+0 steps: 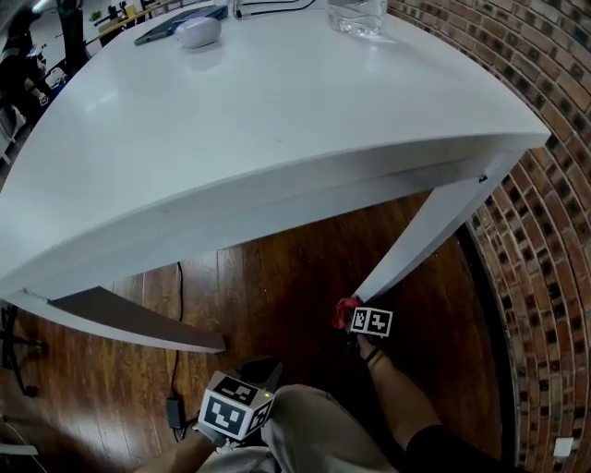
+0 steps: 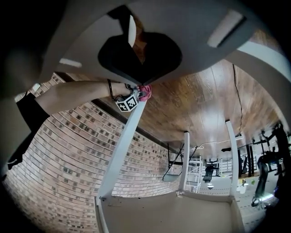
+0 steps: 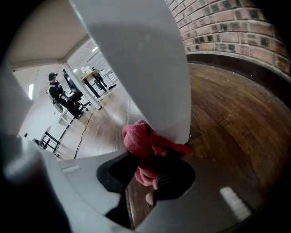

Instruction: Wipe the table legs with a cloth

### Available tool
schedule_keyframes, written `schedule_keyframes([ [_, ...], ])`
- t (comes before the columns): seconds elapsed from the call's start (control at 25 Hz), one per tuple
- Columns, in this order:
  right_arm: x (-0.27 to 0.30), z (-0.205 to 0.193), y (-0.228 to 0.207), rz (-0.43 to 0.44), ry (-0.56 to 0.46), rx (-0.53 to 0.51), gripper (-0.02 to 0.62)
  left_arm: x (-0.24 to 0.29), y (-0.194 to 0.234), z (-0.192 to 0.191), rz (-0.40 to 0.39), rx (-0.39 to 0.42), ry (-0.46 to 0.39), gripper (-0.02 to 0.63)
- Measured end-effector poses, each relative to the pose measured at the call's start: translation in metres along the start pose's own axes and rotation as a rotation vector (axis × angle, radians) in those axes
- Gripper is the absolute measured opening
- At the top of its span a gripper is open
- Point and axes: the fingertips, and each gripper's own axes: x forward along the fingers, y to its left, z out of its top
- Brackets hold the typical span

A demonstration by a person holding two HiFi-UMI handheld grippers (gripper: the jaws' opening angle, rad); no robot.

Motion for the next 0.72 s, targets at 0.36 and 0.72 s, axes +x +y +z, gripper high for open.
schedule_keyframes([
  [0.36, -0.135, 0.067, 0.048, 0.178, -0.075, -0.172, 0.1, -0.006, 0.02, 0.029, 0.024, 0.027, -0.015, 0.0],
  [0.72, -0.309, 0.176, 0.141, 0.267, -0.181, -0.354, 0.103, -0.021, 0.002, 0.096, -0.041, 0.065, -0.151, 0.0],
])
